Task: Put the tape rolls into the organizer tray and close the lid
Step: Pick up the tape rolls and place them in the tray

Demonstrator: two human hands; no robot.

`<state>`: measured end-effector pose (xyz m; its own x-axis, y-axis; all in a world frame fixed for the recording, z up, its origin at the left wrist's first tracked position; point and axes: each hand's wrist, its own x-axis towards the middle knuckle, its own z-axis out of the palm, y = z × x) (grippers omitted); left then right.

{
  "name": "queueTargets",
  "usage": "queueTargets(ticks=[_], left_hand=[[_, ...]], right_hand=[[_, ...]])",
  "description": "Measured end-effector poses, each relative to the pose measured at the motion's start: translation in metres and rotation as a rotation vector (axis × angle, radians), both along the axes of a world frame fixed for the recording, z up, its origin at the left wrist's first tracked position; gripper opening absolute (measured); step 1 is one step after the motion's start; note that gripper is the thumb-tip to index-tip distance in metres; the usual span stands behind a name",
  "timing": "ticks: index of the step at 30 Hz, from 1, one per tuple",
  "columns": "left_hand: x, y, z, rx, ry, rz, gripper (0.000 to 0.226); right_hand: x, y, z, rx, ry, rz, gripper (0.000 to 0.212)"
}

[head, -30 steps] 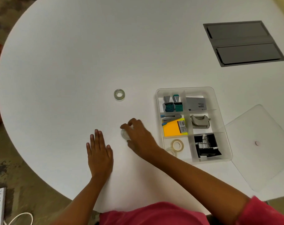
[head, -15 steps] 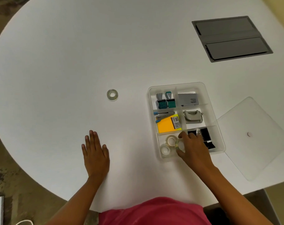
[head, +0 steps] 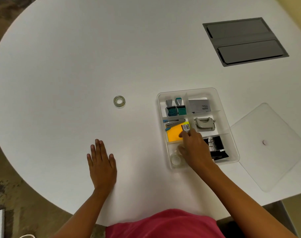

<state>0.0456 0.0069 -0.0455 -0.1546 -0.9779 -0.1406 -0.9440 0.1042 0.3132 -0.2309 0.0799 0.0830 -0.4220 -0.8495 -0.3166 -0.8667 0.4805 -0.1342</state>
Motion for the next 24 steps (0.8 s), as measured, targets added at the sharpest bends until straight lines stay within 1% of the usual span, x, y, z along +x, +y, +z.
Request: queueTargets(ticks=[3,5,7,9,13,15,20,24], left_hand=[[-0.001,0.000,0.000,-0.004,0.020,0.002,0.061],[-0.002,0.001,-0.001,-0.001,0.027,0.007,0.061],[-0.002,0.002,-0.001,-0.001,0.021,0.008,0.061],[-0.002,0.002,-0.001,0.000,0.021,0.013,0.061],[-0.002,0.000,-0.001,0.006,0.017,0.006,0.062],[-0.001,0.000,-0.001,0.010,0.017,0.008,0.062],[-0.001,0.000,-0.002,-0.002,0.012,0.015,0.061],[-0.001,-0.001,-0.004,0.003,0.009,0.019,0.061]], right_hand=[[0.011,-0.034,0.007,-0.163,-0.063,0.085,0.038],[0.021,-0.061,0.006,-0.235,-0.121,0.167,0.036],[0.031,-0.092,-0.001,-0.268,-0.199,0.213,0.034],[0.039,-0.123,-0.012,-0.263,-0.225,0.273,0.038],[0.055,-0.177,-0.031,-0.181,-0.149,0.408,0.051],[0.065,-0.197,-0.037,-0.169,-0.081,0.469,0.053],[0.083,-0.231,-0.048,-0.105,0.030,0.631,0.052],[0.086,-0.234,-0.056,-0.062,0.091,0.681,0.040]])
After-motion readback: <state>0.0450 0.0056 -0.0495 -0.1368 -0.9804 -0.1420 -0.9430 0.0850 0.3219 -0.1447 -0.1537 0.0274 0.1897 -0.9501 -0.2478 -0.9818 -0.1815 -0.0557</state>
